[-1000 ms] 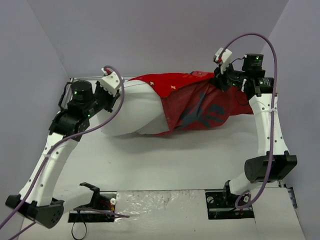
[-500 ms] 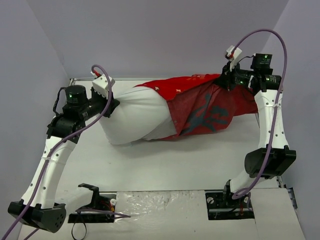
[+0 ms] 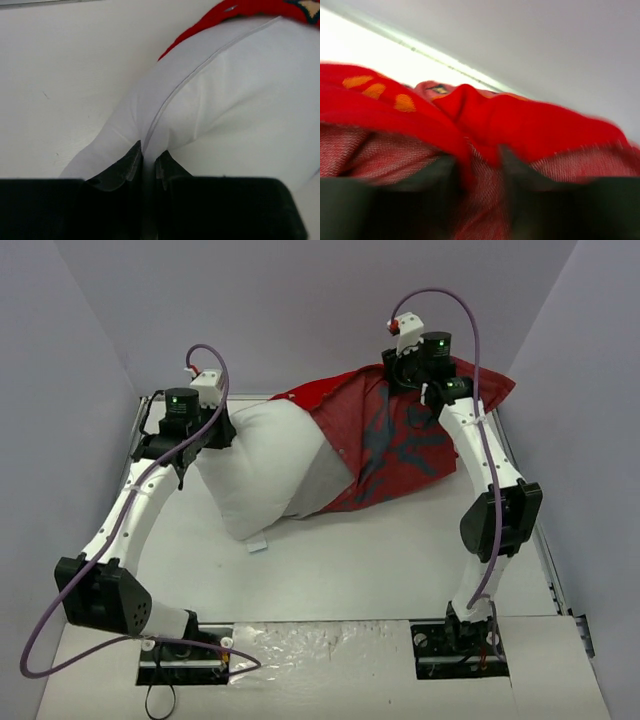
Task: Remove the pillowcase from the pillow
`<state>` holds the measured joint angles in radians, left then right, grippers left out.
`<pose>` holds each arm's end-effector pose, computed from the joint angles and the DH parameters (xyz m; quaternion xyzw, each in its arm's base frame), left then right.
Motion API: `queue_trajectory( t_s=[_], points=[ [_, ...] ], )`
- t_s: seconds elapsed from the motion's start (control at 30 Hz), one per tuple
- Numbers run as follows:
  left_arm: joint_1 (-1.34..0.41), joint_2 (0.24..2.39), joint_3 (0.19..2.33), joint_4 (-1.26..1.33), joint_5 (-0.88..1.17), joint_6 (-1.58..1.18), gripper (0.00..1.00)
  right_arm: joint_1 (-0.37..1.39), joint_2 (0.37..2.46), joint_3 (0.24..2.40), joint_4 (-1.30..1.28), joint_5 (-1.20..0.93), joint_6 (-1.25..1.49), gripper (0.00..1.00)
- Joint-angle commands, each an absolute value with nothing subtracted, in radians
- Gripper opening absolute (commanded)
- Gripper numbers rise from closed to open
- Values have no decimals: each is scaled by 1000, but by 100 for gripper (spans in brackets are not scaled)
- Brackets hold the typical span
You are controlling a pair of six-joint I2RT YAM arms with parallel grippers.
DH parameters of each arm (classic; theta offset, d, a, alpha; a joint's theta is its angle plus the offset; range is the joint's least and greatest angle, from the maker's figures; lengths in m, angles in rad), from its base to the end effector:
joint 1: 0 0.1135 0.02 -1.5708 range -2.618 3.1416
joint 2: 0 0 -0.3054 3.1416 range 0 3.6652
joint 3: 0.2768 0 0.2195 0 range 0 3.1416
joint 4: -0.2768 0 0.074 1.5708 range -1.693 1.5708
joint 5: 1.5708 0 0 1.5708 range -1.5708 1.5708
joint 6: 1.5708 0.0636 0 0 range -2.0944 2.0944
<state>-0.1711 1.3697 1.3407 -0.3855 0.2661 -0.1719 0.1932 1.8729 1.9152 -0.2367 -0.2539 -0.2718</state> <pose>0.2885 -0.0668 0.4121 0.0722 0.8301 -0.2019 0.5147 0.4408 0.1025 0.4477 -0.2548 0.7270 0.0730 0.6334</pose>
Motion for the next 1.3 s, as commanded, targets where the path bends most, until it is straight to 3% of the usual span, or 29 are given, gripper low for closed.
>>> queue_trajectory(
  t_s=[0.0,0.07,0.1,0.13,0.23,0.27,0.3,0.4,0.43,0.57,0.73,0.93,1.07,1.17,1.27],
  points=[
    [-164,1459,1441,-393,62,-281,2,192,1920,1936,-61,29,-201,50],
    [-164,1517,1491,-420,11,-310,2,190,1943,1994,-52,-41,-233,74],
    [-163,1538,1546,-446,-11,-319,2,183,1939,2009,-54,-123,-256,96],
    [-163,1552,1571,-457,-32,-319,3,173,1906,2014,-57,-203,-290,100],
    [-166,1580,1631,-437,-61,-282,8,114,1768,1953,-84,-584,-509,100],
    [-169,1563,1631,-413,-57,-263,18,103,1732,1913,-125,-638,-596,100],
    [-172,1546,1626,-349,-48,-221,54,92,1683,1905,-168,-684,-642,100],
    [-204,1467,1591,-208,0,-117,94,28,1622,1841,-351,-846,-806,100],
    [-227,1448,1595,-196,35,-95,97,2,1606,1800,-376,-880,-842,100],
    [-322,1355,1579,-279,31,-2,97,-80,1519,1532,-494,-852,-1011,100],
    [-480,1197,1404,-374,-89,-30,97,-146,1502,1389,-497,-799,-1000,100],
    [-724,1098,1209,-491,-176,-386,100,-170,1644,1451,-494,-770,-936,100],
    [-940,1198,1170,-618,-452,-494,99,-169,1750,1537,-492,-804,-825,100],
    [-956,1265,1169,-710,-599,-577,98,-164,1793,1575,-495,-834,-750,99],
    [-901,1238,1120,-784,-723,-881,94,-144,1775,1548,-499,-836,-738,99]
  ],
)
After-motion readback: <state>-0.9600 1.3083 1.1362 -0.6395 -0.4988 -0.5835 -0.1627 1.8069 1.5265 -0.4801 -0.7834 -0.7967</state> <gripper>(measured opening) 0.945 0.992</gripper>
